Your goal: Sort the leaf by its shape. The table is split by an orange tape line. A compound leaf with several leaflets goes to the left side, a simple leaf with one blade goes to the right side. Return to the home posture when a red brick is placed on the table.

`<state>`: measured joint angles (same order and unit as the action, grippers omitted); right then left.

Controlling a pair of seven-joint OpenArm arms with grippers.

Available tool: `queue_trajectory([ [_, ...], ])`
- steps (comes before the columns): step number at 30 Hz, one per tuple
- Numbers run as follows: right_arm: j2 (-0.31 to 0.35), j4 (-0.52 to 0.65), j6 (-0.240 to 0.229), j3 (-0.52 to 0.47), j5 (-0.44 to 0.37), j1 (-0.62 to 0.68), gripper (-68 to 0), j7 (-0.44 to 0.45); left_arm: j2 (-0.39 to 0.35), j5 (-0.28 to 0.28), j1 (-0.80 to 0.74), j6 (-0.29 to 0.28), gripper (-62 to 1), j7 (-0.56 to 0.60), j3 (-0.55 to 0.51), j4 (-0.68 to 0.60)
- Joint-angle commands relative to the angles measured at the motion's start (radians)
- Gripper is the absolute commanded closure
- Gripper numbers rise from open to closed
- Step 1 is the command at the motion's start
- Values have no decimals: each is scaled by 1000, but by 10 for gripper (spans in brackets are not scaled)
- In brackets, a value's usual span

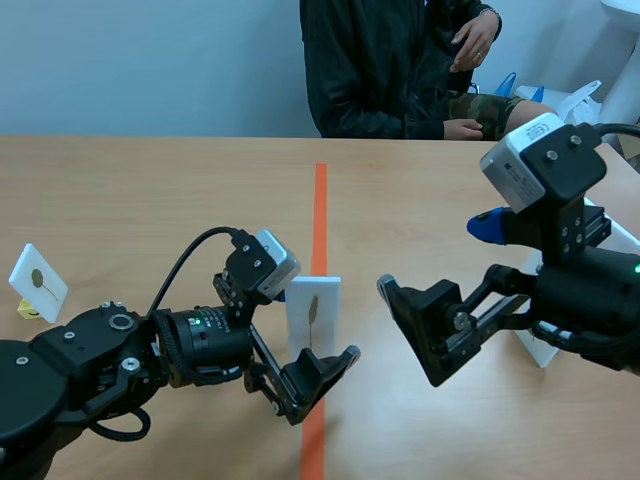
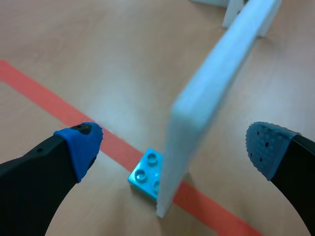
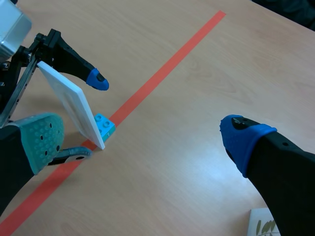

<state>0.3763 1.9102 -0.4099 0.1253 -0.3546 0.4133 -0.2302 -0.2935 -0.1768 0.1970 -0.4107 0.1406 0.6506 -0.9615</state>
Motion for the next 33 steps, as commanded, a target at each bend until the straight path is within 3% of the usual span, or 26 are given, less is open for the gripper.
queue_trajectory([
  [1,3,13,3,-9,-4,-11,-678,11,8,-13,5,5,-532,21,-3,-11],
  [3,3,13,3,-9,-4,-11,-678,11,8,-13,5,5,-457,21,2,-5],
  [16,3,13,3,-9,-4,-11,-678,11,10,-14,2,5,-229,22,13,0],
  [29,3,13,3,-9,-4,-11,-678,10,10,-14,-1,4,-39,24,10,-2],
  [33,3,13,3,-9,-4,-11,-678,11,10,-14,-1,4,-38,16,9,-6],
])
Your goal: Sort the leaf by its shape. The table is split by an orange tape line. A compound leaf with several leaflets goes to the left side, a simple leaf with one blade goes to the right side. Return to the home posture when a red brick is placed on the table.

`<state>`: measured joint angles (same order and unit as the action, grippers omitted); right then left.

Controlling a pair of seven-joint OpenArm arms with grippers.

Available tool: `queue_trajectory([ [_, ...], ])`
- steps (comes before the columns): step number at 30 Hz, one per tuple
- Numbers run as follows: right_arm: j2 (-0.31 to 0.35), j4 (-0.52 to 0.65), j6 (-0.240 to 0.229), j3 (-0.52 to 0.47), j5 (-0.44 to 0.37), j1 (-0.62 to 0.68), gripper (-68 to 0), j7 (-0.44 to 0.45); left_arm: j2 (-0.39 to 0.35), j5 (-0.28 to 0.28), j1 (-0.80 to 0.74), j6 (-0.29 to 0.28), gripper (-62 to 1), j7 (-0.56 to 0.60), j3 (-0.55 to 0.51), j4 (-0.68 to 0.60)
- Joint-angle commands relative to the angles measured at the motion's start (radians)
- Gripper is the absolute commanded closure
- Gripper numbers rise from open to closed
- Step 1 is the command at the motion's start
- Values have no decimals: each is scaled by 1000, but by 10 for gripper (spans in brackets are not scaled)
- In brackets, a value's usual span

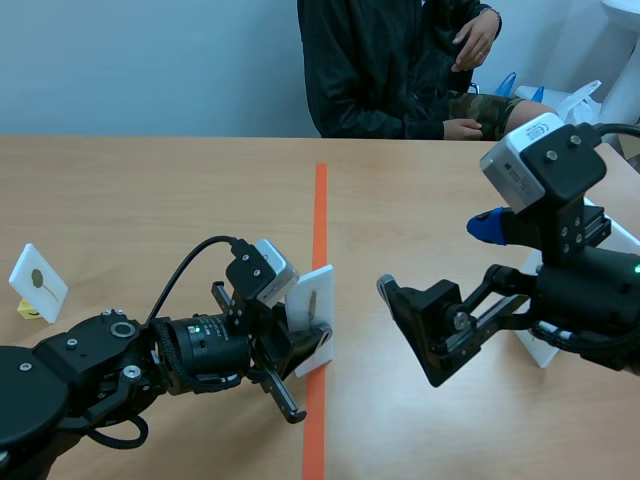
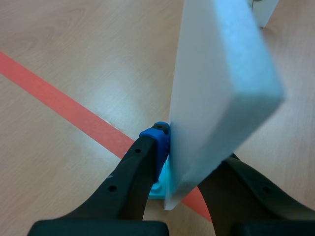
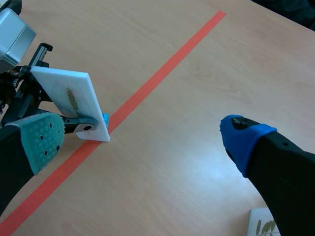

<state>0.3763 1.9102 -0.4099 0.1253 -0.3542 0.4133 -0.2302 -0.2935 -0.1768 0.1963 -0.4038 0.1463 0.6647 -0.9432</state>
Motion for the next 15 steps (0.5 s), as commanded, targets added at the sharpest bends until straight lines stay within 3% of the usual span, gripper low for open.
queue_trajectory([
  [1,3,13,3,-9,-4,-11,-678,11,7,-14,-2,-3,-38,0,-5,-33],
  [7,3,13,3,-9,-5,-11,-678,12,-35,-83,-43,-4,-38,-106,-72,-165],
  [15,3,13,3,-10,-5,-12,-678,16,-98,-163,-206,-3,-38,-205,-318,-381],
])
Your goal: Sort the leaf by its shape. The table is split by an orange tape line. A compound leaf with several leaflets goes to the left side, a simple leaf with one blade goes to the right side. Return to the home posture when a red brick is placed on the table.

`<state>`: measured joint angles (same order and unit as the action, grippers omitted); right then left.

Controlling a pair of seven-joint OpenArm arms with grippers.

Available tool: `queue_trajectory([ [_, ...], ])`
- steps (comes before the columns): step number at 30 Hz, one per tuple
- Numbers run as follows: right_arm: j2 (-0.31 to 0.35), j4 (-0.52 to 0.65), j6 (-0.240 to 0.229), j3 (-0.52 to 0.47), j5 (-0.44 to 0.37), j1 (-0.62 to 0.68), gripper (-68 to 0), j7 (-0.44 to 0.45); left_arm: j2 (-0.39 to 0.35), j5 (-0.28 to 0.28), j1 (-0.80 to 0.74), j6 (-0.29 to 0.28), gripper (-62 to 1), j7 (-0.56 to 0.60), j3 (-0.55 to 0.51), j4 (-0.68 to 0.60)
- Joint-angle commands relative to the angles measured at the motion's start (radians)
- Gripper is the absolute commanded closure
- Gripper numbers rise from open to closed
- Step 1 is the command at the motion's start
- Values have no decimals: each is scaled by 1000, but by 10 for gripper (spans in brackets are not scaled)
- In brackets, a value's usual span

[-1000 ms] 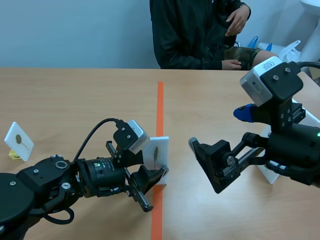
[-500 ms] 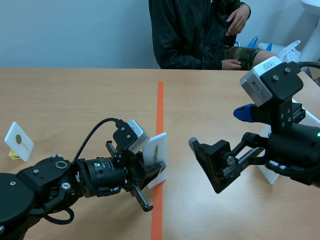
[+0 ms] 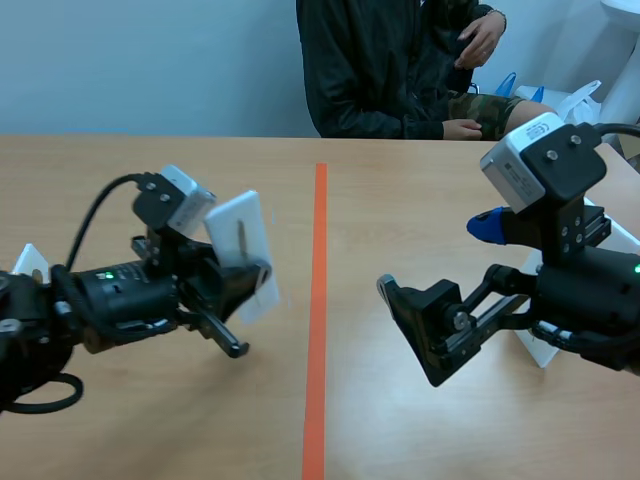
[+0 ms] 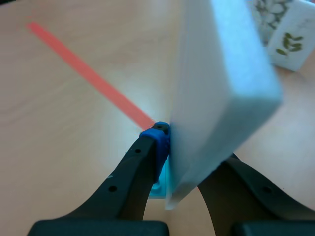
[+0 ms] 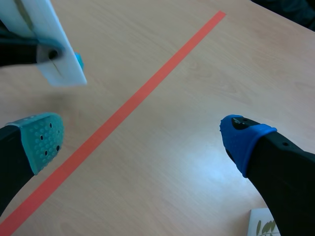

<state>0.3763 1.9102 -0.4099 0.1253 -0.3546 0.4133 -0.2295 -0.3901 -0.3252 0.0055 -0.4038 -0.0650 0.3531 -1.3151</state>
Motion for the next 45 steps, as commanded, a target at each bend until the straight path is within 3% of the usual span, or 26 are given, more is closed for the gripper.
queue_trajectory([
  [1,3,13,3,-10,-4,-12,-678,15,-4,-26,-41,-3,-38,0,-42,-30],
  [9,3,13,3,-24,-4,-12,-678,14,-3,-103,-251,-2,-38,-15,-291,-184],
  [16,3,13,3,-49,-4,-11,-678,14,69,-106,-349,2,-38,-14,-485,-213],
  [21,3,13,2,-48,-4,-12,-678,14,116,-105,-357,62,-38,-14,-573,-212],
  [29,3,13,2,-48,-4,-12,-678,14,129,0,-356,100,-38,-9,-598,-170],
  [37,3,13,2,-48,-4,-12,-678,14,129,0,-310,214,-38,57,-601,-21],
  [45,3,13,2,-48,-4,-12,-678,14,129,0,-222,238,-41,107,-601,124],
])
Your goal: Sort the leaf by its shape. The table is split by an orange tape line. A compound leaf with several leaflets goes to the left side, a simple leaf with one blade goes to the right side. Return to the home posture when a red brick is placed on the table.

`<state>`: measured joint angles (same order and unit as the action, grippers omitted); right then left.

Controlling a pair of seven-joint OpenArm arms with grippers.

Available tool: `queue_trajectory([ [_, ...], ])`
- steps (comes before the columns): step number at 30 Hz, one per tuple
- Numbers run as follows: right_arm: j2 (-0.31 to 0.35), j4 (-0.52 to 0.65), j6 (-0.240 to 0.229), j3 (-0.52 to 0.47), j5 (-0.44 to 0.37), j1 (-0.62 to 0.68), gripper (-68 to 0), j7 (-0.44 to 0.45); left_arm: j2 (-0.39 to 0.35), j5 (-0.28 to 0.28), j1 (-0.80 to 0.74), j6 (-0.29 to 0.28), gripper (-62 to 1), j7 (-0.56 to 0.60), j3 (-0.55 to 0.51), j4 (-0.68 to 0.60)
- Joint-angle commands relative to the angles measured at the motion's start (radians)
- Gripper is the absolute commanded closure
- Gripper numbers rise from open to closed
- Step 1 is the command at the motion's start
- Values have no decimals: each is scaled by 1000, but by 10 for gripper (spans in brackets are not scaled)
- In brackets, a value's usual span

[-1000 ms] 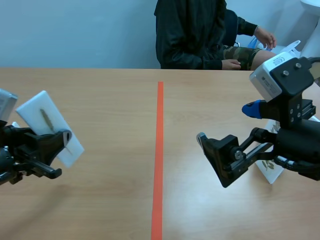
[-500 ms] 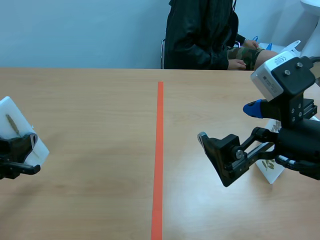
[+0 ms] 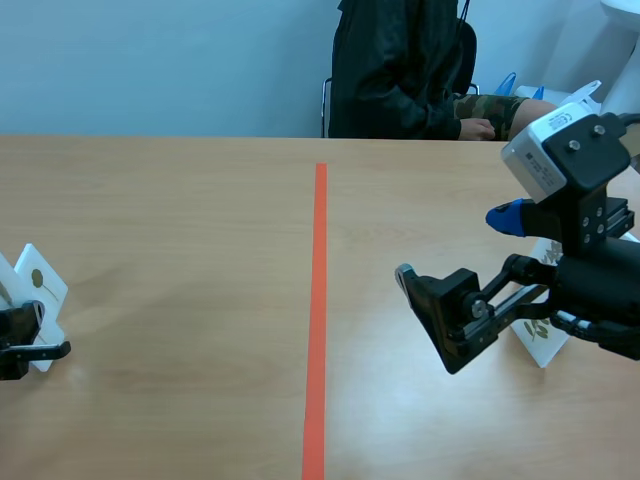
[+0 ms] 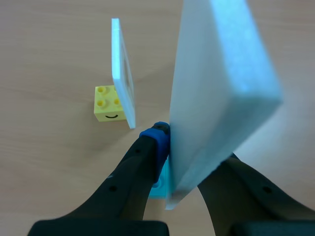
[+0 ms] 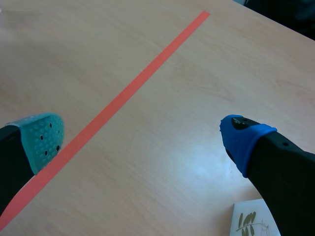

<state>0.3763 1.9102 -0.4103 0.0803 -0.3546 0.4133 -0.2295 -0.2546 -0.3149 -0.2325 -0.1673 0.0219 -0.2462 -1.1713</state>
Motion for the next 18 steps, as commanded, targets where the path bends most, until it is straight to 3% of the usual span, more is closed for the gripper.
queue_trajectory([
  [1,3,13,3,-3,-4,-12,-678,14,-6,-10,27,2,-41,27,-2,-3],
  [9,3,13,3,-3,-4,-11,-678,14,-6,-10,77,1,-50,42,-2,95],
  [16,3,13,3,-3,-4,-11,-678,13,-6,-14,78,1,-182,42,-2,104],
  [18,3,13,3,-3,-4,-11,-678,13,-7,-14,78,0,-262,48,-2,103],
])
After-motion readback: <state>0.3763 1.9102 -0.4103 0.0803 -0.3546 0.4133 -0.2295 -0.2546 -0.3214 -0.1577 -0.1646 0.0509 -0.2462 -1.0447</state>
